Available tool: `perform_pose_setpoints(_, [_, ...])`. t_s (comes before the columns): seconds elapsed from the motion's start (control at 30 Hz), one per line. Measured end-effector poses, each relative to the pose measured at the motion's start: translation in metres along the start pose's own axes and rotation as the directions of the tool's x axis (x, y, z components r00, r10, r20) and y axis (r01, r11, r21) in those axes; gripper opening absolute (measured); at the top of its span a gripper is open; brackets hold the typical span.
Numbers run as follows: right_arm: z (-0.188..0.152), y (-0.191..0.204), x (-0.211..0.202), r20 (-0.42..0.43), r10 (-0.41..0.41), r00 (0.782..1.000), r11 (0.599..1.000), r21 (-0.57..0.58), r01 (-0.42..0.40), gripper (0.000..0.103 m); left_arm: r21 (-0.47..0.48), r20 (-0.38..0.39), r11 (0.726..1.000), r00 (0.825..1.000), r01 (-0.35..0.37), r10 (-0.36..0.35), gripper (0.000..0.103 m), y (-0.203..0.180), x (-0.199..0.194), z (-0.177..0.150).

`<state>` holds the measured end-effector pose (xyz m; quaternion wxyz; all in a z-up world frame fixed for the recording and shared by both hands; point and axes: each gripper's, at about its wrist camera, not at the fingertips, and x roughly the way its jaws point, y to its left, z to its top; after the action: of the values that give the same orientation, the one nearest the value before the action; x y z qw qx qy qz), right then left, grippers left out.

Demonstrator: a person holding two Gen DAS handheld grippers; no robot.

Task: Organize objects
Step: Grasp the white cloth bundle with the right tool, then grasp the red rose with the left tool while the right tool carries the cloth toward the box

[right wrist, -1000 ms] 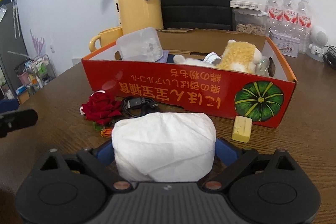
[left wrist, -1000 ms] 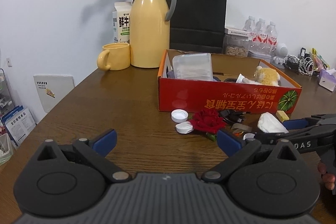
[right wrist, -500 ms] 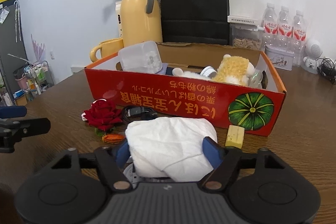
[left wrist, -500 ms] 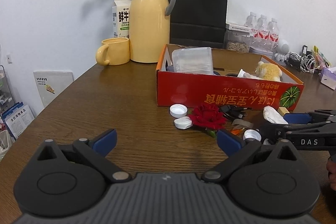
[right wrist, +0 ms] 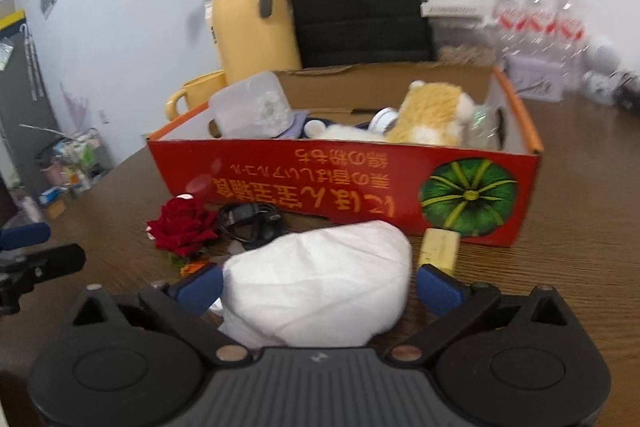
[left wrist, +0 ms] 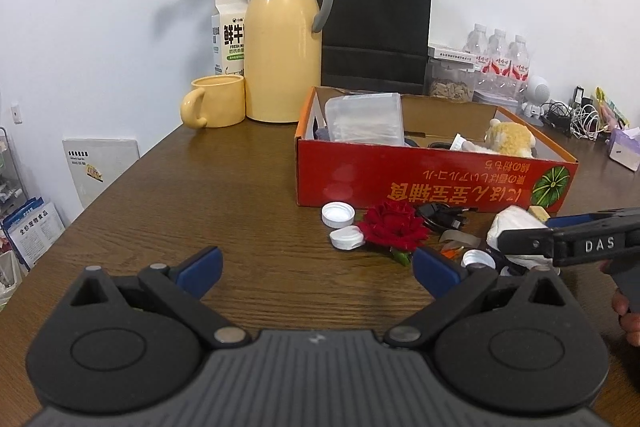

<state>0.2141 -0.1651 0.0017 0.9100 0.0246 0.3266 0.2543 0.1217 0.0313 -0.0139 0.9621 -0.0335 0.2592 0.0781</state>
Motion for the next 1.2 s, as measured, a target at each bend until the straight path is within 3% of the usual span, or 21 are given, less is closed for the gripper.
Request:
perform_pose_setpoints(0.1, [0.002,-0.004,0.006,-0.019,0.062,0.998,0.998,0.025,-0.061,0.103,-0.002,-0.005,1.0,1.0,-0.002,0.002,0.103,0.0,0.003,0.0])
perform_pose_setpoints(0.37, [0.0,0.005,0.004,0.0,0.1,0.995,0.995,-0.008,-0.1,0.103,-0.008,-0.019,1.0,1.0,-0.005,0.005,0.103,-0.001,0.016,0.001])
perform_pose_setpoints(0.6, [-0.004,0.025,0.015,-0.041,0.013,0.999,0.992,-0.126,-0.018,0.103,-0.03,-0.029,1.0,1.0,0.006,-0.007,0.103,-0.002,0.029,0.002])
perform_pose_setpoints(0.7, [-0.004,0.024,0.016,-0.039,0.013,0.999,0.993,-0.115,-0.017,0.102,-0.035,-0.029,0.999,1.0,0.009,-0.01,0.103,-0.001,0.031,0.003])
perform_pose_setpoints(0.87, [-0.004,0.023,0.014,-0.025,0.005,1.0,0.993,-0.117,-0.008,0.087,-0.036,-0.036,0.999,0.999,0.003,-0.005,0.103,-0.001,0.036,0.005])
perform_pose_setpoints(1.2, [-0.008,0.025,-0.012,0.109,-0.057,0.992,0.989,-0.133,0.071,0.085,0.01,-0.05,1.0,0.998,0.026,-0.026,0.103,-0.013,0.047,0.012])
